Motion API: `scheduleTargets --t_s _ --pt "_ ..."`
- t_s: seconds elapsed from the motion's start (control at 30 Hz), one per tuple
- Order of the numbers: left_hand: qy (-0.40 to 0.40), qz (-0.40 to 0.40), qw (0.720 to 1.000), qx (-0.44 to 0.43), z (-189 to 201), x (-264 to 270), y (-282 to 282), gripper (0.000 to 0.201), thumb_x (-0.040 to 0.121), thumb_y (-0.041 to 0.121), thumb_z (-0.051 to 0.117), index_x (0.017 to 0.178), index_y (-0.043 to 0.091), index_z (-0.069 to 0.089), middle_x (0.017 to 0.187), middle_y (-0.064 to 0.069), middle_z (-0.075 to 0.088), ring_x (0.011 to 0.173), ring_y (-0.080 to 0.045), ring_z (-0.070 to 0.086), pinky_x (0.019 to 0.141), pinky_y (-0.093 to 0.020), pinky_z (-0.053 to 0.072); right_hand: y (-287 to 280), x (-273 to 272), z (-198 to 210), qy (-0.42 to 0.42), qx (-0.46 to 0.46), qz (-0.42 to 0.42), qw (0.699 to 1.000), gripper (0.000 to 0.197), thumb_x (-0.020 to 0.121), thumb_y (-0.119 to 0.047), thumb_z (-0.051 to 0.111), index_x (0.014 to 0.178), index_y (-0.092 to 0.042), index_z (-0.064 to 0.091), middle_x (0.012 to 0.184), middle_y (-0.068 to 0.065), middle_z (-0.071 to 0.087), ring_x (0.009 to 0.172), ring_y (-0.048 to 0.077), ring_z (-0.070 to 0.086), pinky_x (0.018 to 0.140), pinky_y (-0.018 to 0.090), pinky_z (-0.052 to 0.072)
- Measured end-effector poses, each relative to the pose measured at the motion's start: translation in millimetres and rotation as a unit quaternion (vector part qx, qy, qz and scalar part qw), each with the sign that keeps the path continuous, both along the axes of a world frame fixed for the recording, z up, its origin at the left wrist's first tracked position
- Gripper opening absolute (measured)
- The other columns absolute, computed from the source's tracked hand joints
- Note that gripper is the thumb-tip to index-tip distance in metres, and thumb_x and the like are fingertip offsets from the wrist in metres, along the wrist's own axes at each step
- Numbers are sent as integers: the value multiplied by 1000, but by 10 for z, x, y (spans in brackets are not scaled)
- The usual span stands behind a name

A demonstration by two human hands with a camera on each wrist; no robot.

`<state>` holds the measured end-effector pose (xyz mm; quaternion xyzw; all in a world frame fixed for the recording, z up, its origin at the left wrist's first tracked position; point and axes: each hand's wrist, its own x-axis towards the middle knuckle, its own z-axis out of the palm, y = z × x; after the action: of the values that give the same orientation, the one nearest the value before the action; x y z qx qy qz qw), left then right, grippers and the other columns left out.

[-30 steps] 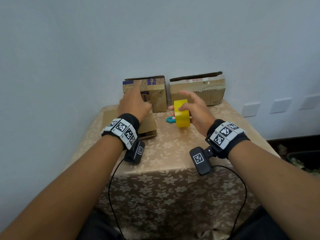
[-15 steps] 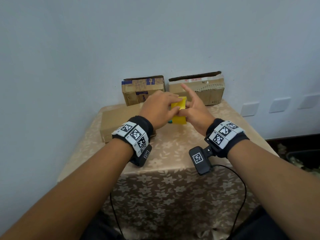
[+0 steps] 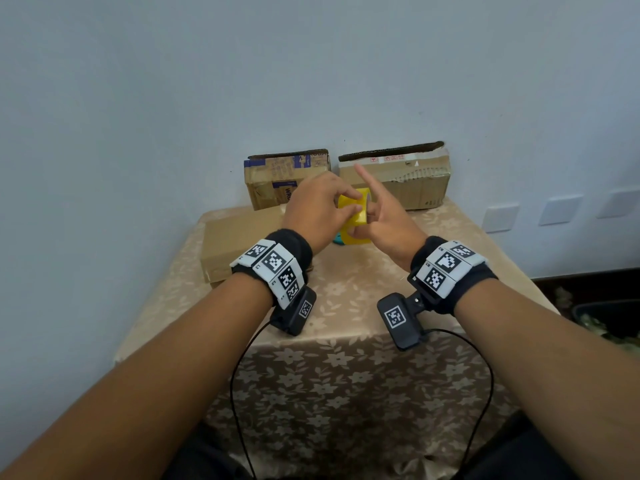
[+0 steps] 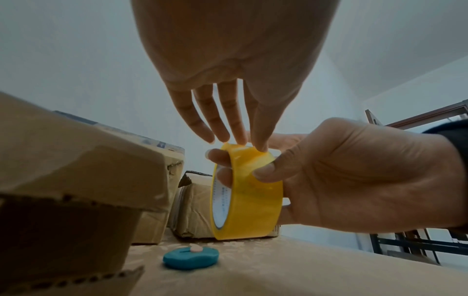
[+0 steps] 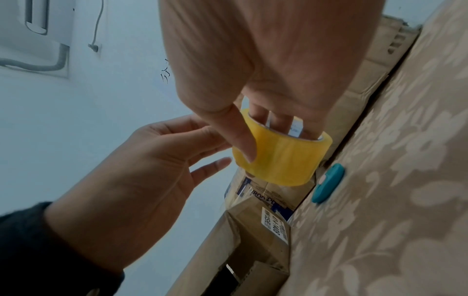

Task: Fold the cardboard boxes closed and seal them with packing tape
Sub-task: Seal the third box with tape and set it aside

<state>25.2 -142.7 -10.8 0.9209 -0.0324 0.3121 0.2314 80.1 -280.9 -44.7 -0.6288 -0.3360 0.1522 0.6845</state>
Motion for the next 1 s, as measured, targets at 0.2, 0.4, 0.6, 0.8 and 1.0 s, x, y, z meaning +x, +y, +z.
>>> scheduleTargets --t_s 0.2,0.4,0.6,0.8,1.0 --pt "4 13 999 -48 -11 28 -3 11 81 30 83 90 27 79 89 4 69 89 -18 62 82 -45 52 -32 -25 12 -19 -10 -3 1000 108 82 30 54 164 -26 10 114 16 66 82 14 70 69 24 56" --pt "8 34 995 -90 36 46 24 5 79 29 84 78 27 79 80 3 70 80 -18 65 76 -46 55 18 -78 61 -24 -24 11 999 109 82 33 52 165 -22 7 127 12 67 78 7 71 67 22 57" --pt "30 48 997 -54 -20 48 -35 8 84 28 80 78 28 74 86 7 65 86 -17 60 78 -42 52 -3 -63 16 -11 -28 31 999 114 82 33 51 164 -29 1 88 0 76 86 29 56 79 41 55" --pt "26 52 996 -61 -7 41 -13 6 86 27 78 89 31 75 90 13 70 88 -10 64 83 -40 55 24 -51 18 -19 -23 29 999 112 85 31 52 163 -27 -3 74 -4 70 75 18 63 78 32 55" --pt "29 55 995 -76 -7 49 6 5 82 29 81 80 31 78 82 11 72 82 -10 66 79 -40 57 22 -48 34 -40 -51 19 998 116 82 28 56 164 -28 -3 80 8 63 83 28 58 92 55 54"
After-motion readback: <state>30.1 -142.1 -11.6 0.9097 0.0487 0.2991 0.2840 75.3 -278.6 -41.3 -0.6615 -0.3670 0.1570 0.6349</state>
